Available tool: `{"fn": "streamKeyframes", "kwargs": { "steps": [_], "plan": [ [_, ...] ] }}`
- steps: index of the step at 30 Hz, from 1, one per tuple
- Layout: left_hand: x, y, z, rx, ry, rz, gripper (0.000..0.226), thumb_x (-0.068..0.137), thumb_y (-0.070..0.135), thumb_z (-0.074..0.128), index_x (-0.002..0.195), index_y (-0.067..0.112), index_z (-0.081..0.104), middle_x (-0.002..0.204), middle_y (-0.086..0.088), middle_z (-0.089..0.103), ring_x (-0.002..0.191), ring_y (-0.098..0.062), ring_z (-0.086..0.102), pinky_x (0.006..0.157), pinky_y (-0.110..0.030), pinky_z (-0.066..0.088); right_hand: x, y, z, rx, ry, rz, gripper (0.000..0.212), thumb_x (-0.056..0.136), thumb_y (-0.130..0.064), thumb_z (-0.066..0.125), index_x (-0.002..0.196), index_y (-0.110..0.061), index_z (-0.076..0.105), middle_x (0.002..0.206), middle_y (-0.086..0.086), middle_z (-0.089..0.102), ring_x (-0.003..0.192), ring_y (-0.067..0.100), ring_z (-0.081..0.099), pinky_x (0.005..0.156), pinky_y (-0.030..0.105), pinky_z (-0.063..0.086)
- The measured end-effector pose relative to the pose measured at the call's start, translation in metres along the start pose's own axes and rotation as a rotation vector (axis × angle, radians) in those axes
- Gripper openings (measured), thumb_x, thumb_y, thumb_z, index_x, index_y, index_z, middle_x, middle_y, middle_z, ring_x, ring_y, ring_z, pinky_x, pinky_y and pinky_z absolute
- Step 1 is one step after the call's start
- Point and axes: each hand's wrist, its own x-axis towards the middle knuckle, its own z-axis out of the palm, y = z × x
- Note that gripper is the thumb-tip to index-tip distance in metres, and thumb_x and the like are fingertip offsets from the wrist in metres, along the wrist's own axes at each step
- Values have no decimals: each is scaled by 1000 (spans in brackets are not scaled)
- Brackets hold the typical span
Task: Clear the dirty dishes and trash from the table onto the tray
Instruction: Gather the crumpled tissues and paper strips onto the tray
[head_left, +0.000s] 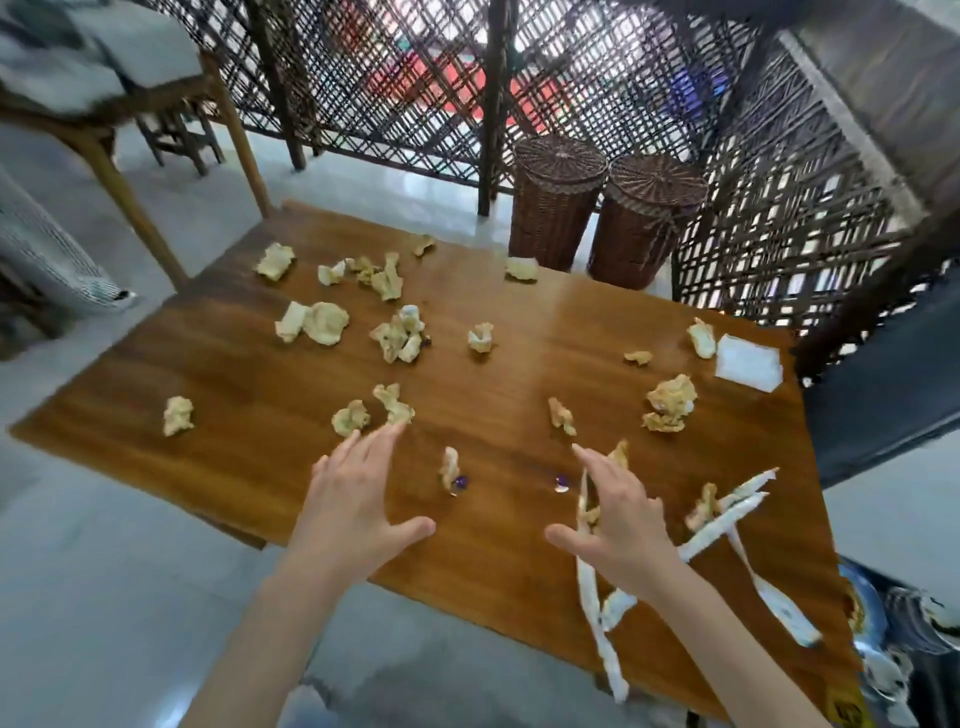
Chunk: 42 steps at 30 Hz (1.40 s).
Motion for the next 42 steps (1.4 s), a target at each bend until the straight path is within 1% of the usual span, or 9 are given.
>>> {"fn": "streamKeyframes", "kwargs": {
  "steps": [5, 12, 18, 23, 29, 33, 37, 39, 42],
  "plan": [
    [33, -92, -47, 53, -10, 84, 102, 65, 64, 69, 145, 37, 10, 150, 13, 27, 141, -15, 18, 114, -41, 22, 35, -92, 40, 91, 49, 53, 96, 70, -52, 74, 147, -30, 20, 150, -7, 30, 138, 12, 25, 110, 30, 28],
    [88, -191, -70, 54, -64, 45, 99, 67, 63, 69, 144, 40, 11, 151, 14, 26, 140, -14, 20, 112, -40, 24, 93, -175, 88, 116, -31, 80, 97, 71, -49, 74, 148, -28, 18, 152, -7, 26, 140, 11, 20, 113, 31, 26],
    [155, -260, -77, 162, -56, -37, 97, 65, 63, 70, 143, 43, 16, 149, 10, 30, 136, -15, 30, 109, -39, 29, 161, -213, 116, 12, -67, 38, 98, 72, -53, 71, 148, -33, 13, 154, -8, 21, 143, 14, 15, 115, 34, 23],
    [186, -323, -72, 273, -143, -83, 94, 66, 61, 71, 143, 43, 20, 149, 6, 30, 135, -18, 32, 108, -42, 31, 192, -240, 150, -33, -133, 66, 99, 72, -53, 72, 149, -32, 12, 155, -8, 18, 143, 14, 13, 116, 32, 19],
    [207, -377, -55, 315, -276, -50, 89, 66, 63, 70, 140, 44, 25, 146, 6, 34, 132, -18, 35, 105, -41, 36, 222, -255, 187, -111, -116, 172, 97, 74, -55, 69, 149, -31, 13, 155, -5, 18, 143, 18, 14, 117, 38, 21],
    [207, -398, -48, 346, -350, -102, 83, 68, 62, 69, 137, 41, 28, 139, 3, 39, 124, -19, 41, 95, -36, 46, 234, -257, 208, -153, -58, 279, 97, 73, -58, 67, 149, -28, 14, 155, 0, 19, 143, 22, 15, 117, 40, 19],
    [203, -410, -40, 244, -391, -199, 67, 76, 44, 72, 132, 32, 37, 128, -3, 45, 108, -19, 52, 80, -29, 53, 233, -257, 228, -178, -7, 382, 98, 72, -60, 67, 149, -26, 17, 155, 5, 18, 143, 26, 14, 115, 41, 19],
    [201, -410, -35, 202, -388, -190, 58, 79, 34, 72, 129, 30, 42, 119, -2, 49, 95, -14, 56, 72, -23, 52, 233, -253, 233, -185, -2, 446, 99, 71, -62, 67, 149, -27, 16, 156, 6, 15, 143, 29, 13, 114, 43, 23],
    [202, -408, -27, 144, -378, -162, 44, 83, 21, 68, 121, 28, 48, 108, 2, 55, 81, -7, 50, 69, -18, 48, 237, -245, 237, -186, -5, 510, 101, 70, -61, 69, 148, -29, 13, 156, 8, 12, 142, 32, 13, 111, 47, 27]
  ]
}}
